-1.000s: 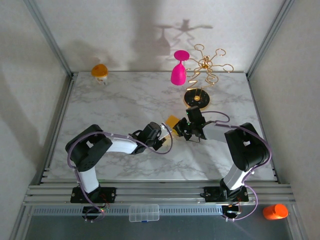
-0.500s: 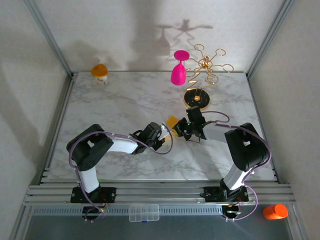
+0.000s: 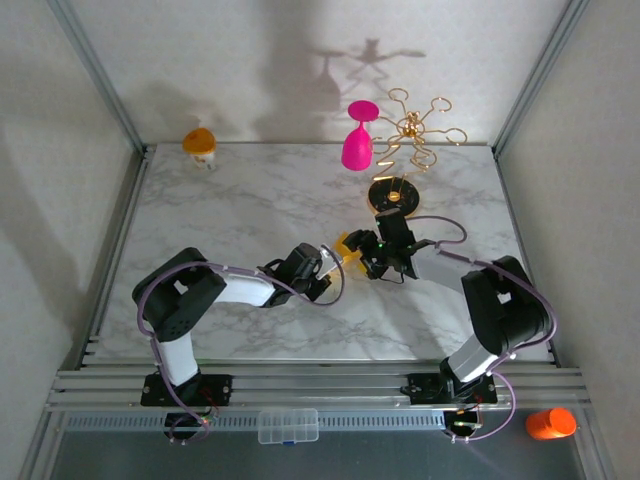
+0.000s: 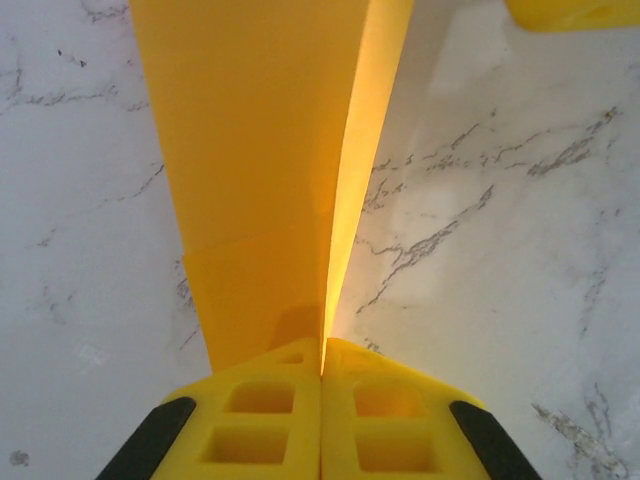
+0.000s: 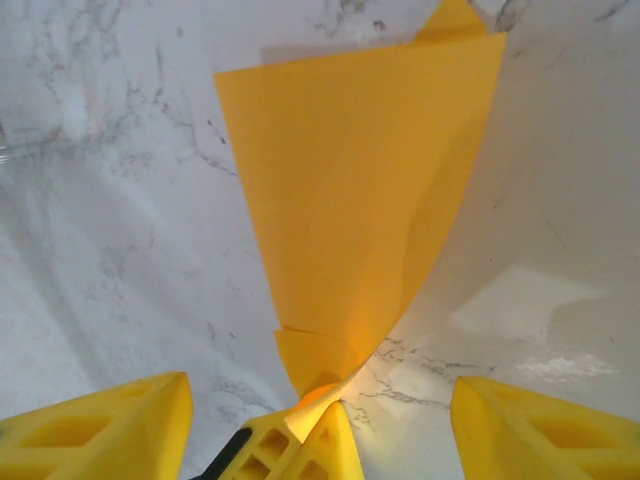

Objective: Fold a paper plane with a square sheet of paper (pick it up from the middle)
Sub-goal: Fold the wing for the fifth time at the center of the table.

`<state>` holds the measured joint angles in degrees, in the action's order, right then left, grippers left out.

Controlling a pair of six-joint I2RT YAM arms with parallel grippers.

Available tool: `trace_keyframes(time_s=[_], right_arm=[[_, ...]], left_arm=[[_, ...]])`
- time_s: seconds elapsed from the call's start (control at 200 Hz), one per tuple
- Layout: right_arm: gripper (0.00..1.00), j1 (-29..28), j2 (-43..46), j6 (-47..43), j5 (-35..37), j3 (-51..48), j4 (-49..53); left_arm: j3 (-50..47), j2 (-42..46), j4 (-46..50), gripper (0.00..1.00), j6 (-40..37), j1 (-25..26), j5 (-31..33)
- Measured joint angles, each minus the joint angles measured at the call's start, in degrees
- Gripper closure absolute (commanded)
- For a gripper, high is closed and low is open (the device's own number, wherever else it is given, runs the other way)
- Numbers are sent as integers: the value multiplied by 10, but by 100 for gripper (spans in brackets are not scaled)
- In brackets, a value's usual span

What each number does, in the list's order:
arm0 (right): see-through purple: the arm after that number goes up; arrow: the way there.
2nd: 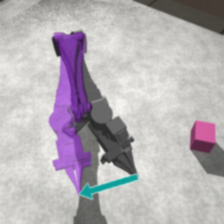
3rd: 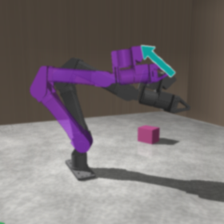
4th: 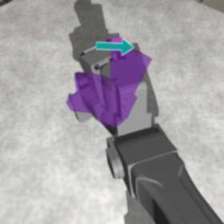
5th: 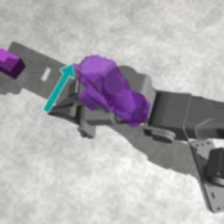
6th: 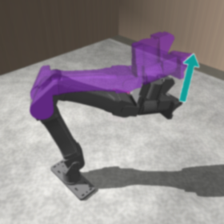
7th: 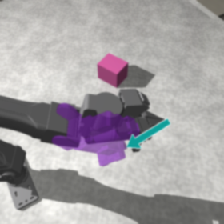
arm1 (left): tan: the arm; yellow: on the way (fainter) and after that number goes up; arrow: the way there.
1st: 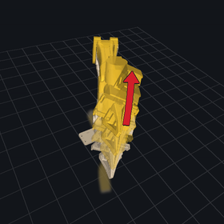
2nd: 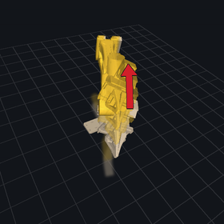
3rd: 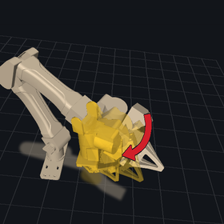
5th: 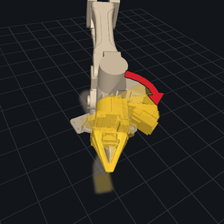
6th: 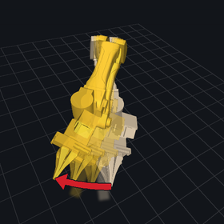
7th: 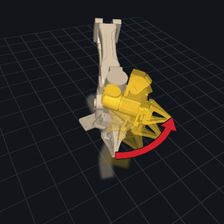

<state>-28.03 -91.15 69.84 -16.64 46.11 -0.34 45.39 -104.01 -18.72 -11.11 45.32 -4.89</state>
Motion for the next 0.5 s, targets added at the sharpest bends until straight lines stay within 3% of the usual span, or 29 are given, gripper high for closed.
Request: trace_keyframes(time_s=[0.496], right_arm=[[29,0,59,-31,56,-52,-10]], left_arm=[[33,-21,22,96,113,-60,-137]])
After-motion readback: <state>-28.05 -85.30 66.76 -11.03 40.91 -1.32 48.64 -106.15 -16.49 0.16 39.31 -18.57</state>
